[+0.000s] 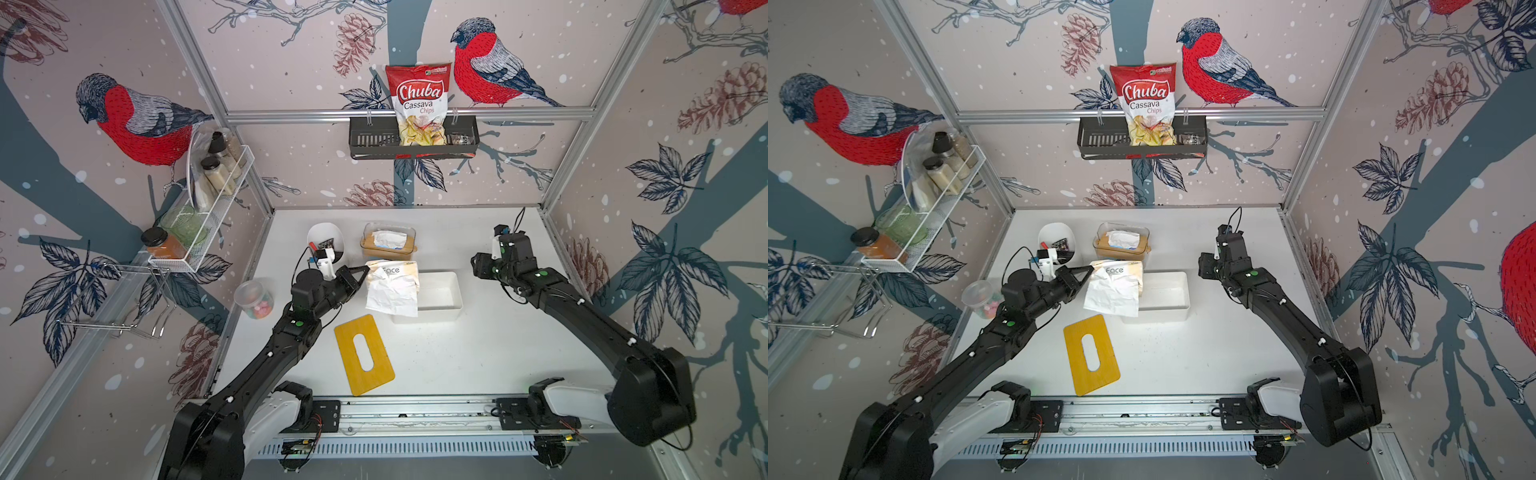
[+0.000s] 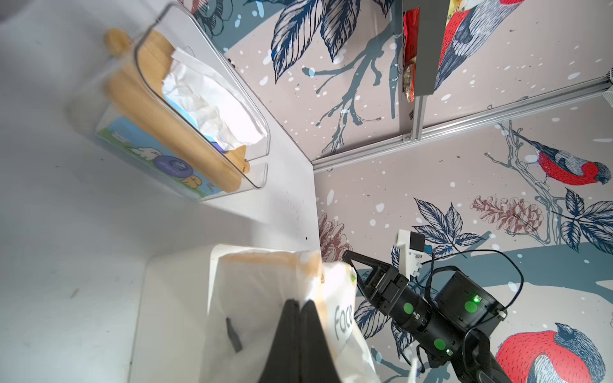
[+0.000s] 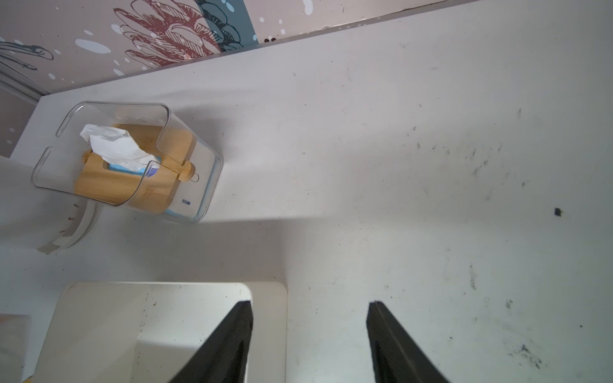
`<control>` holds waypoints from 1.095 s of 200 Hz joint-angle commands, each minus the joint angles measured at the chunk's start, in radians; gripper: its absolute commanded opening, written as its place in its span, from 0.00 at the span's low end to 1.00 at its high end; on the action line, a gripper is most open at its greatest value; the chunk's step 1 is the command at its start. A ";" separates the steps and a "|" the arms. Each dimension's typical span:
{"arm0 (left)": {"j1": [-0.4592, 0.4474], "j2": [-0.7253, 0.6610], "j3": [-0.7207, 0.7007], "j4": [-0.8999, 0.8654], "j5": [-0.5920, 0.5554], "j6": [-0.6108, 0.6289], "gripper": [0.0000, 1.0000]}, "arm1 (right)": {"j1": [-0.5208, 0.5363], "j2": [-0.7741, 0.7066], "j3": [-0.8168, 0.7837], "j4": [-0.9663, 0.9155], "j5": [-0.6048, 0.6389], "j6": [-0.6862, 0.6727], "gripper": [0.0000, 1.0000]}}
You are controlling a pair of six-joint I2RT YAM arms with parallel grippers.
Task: Put the tissue paper into the tissue box
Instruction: Place the paper towel in the tissue box.
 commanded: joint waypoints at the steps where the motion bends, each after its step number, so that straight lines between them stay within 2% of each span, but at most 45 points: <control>1: -0.062 0.071 0.030 0.147 -0.105 -0.035 0.00 | -0.012 -0.008 -0.010 0.004 -0.016 0.002 0.61; 38: -0.159 0.224 0.074 0.233 -0.125 -0.047 0.00 | -0.017 -0.016 -0.041 0.011 -0.013 0.002 0.62; 67: -0.231 0.287 0.091 0.251 -0.199 -0.038 0.00 | -0.017 -0.012 -0.048 0.014 -0.018 0.000 0.63; 98: -0.267 0.358 0.094 0.273 -0.242 -0.029 0.00 | -0.015 0.002 -0.054 0.019 -0.028 -0.011 0.65; 120: -0.274 0.404 0.086 0.307 -0.248 -0.040 0.00 | 0.004 0.011 -0.057 0.019 -0.001 -0.025 0.72; 140: -0.283 0.450 0.088 0.326 -0.234 -0.042 0.00 | 0.028 0.017 -0.053 0.016 0.026 -0.032 0.86; 174: -0.302 0.506 0.092 0.343 -0.245 -0.041 0.00 | 0.048 0.024 -0.049 0.020 0.039 -0.039 1.00; 219: -0.315 0.556 0.100 0.343 -0.265 -0.010 0.00 | 0.062 0.031 -0.045 0.021 0.039 -0.039 1.00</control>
